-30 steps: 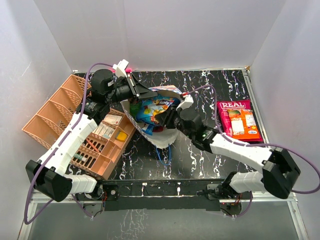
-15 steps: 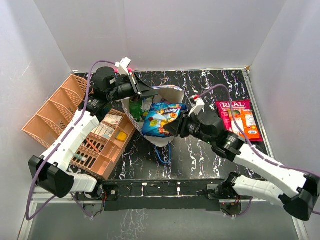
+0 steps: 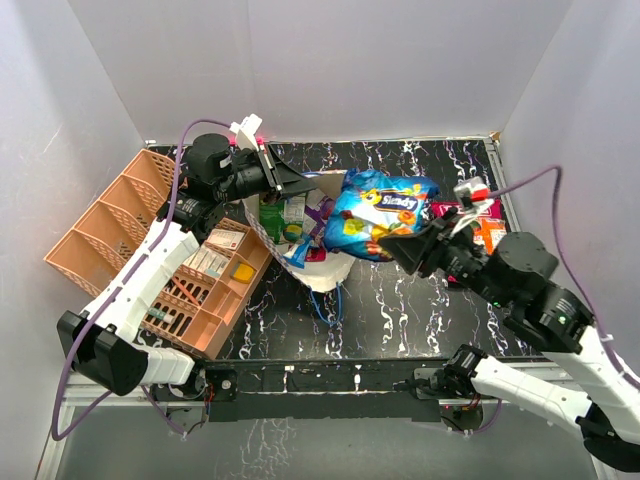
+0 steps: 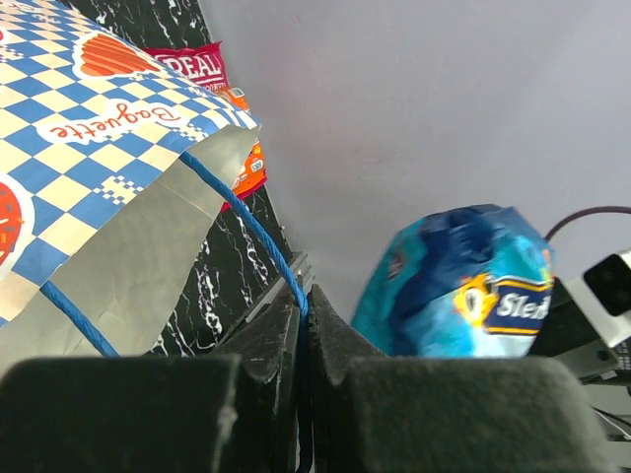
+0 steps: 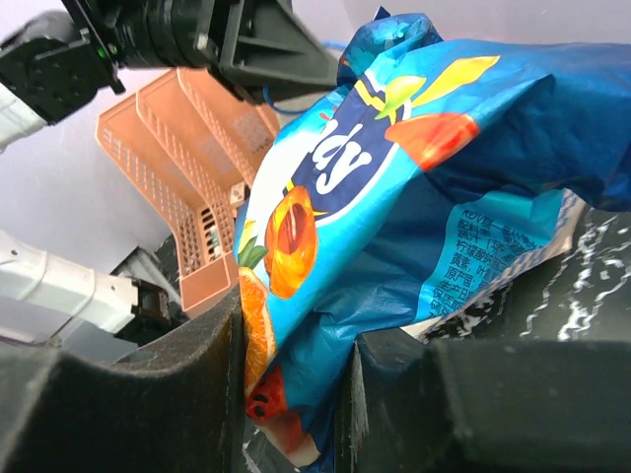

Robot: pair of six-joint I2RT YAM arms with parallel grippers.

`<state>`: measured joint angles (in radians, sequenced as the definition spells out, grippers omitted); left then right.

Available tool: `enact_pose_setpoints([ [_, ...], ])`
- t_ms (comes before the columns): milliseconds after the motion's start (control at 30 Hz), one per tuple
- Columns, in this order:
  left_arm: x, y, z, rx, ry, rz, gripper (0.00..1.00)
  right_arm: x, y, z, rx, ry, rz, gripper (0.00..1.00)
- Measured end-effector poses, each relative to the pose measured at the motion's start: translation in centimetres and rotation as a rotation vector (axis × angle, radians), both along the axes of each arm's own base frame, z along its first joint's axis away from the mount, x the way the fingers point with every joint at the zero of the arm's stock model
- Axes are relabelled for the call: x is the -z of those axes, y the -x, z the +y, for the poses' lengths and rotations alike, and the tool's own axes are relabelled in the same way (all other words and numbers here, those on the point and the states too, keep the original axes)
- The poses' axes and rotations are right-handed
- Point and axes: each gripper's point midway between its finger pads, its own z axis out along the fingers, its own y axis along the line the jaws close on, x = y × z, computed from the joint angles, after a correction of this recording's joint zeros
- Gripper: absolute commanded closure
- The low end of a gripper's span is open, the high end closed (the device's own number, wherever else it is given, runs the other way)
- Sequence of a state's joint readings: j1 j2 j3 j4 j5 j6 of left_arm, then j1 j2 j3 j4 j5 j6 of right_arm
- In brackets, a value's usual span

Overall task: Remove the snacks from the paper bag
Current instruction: Pick up the snack from the paper bag, then place the snack at the center of the board.

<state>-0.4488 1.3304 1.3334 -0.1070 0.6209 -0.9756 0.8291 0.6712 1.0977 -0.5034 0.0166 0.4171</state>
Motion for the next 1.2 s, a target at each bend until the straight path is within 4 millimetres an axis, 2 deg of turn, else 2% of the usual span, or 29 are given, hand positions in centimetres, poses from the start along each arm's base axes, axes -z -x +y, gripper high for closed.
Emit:
enact_pose_setpoints([
  [133,0.0,-0.1,0.0,-0.005,-0.003,-0.004,1.0,-2.2,-0.1,-2.5,0.089,0.01,-0.06,0.93],
  [267,0.3,-0.2,0.2,-0.015,-0.015,-0.002,1.0,-2.8,-1.7,-5.3,0.259,0.024,-0.078,0.93],
  [500,1.2,-0.5,0.5,-0.037,-0.047,0.01,1.0,-0.9,-6.3,-11.0,0.695,0.166,-0.057,0.93],
  [633,1.3,-0.5,0.6,-0.044,-0.052,0.016,1.0,0.7,-9.1,-12.4,0.895,0.308,-0.069,0.93],
  [733,1.3,-0.5,0.6,-0.048,-0.053,0.016,1.0,2.6,-12.0,-11.9,0.98,0.409,-0.066,0.93],
  [800,1.2,-0.5,0.7,-0.049,-0.052,0.015,1.0,4.7,-14.7,-12.0,1.002,0.438,-0.03,0.93],
  [867,1.2,-0.4,0.7,-0.049,-0.05,0.015,1.0,7.5,-17.3,-13.6,1.025,0.435,0.045,0.93],
  [933,1.1,-0.4,0.7,-0.049,-0.049,0.017,1.0,10.5,-19.1,-16.4,1.058,0.394,0.14,0.93],
  [1067,1.1,-0.4,0.7,-0.049,-0.047,0.02,1.0,15.7,-19.6,-21.6,1.134,0.266,0.308,0.93],
  [1200,1.0,-0.3,0.7,-0.05,-0.045,0.019,1.0,19.8,-18.2,-25.0,1.201,0.095,0.414,0.93],
])
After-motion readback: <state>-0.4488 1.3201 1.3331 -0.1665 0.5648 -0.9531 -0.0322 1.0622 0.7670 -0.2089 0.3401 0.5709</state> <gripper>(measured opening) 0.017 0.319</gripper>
